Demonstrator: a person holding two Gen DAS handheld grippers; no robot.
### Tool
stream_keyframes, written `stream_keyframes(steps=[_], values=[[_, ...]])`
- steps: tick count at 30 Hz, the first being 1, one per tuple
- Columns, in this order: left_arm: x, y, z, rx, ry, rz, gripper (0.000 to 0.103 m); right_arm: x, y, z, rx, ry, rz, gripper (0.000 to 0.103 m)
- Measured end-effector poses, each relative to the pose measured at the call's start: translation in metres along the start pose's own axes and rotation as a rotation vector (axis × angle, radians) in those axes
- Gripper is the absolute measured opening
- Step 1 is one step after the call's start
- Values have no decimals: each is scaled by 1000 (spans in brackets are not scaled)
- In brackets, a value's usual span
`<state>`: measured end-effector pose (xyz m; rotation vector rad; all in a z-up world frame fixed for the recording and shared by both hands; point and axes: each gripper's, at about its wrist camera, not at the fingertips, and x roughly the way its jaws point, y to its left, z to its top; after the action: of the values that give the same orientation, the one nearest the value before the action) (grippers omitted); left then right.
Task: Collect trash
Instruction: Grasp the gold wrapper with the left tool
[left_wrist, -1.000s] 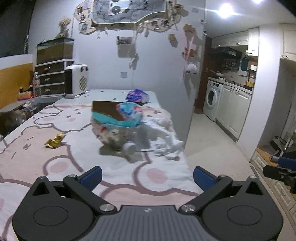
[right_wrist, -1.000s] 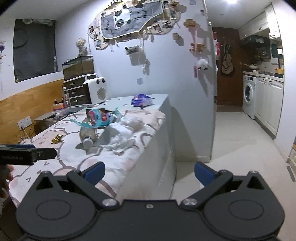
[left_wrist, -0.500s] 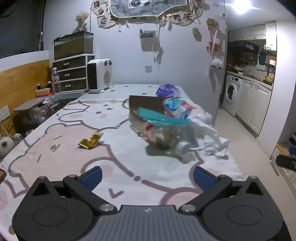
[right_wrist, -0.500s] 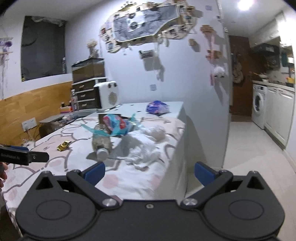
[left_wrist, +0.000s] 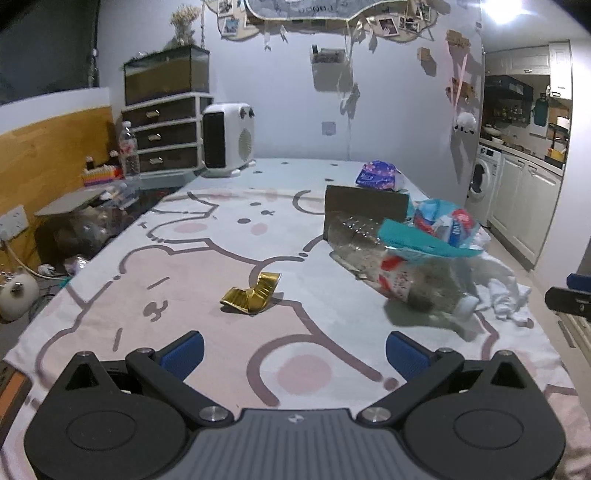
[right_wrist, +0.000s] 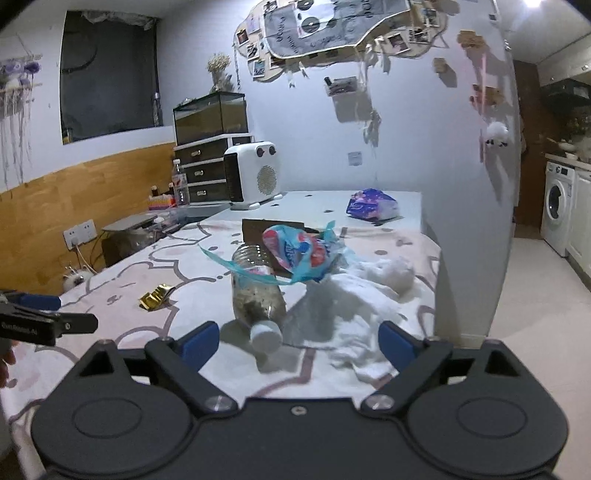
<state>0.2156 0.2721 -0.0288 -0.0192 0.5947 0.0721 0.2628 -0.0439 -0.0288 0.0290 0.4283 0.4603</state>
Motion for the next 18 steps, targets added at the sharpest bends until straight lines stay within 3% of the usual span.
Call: stream_keyframes(steps=[4,8,9,14,18], values=[[27,11,7,32,9,-35,103,17,4,-3,21,36,38,82],[56,15,18,80,-55,-68,100,23,4,-9,21,57,56,80],[64,15,21,92,-55,-78,95,25,5,-10,11,64,50,80],[103,15,33,162,8,-125,85,30,4,-11,-7,85,46,70],[125,17,37,200,49,-91,79,28,2,-11,-27,80,41,70]])
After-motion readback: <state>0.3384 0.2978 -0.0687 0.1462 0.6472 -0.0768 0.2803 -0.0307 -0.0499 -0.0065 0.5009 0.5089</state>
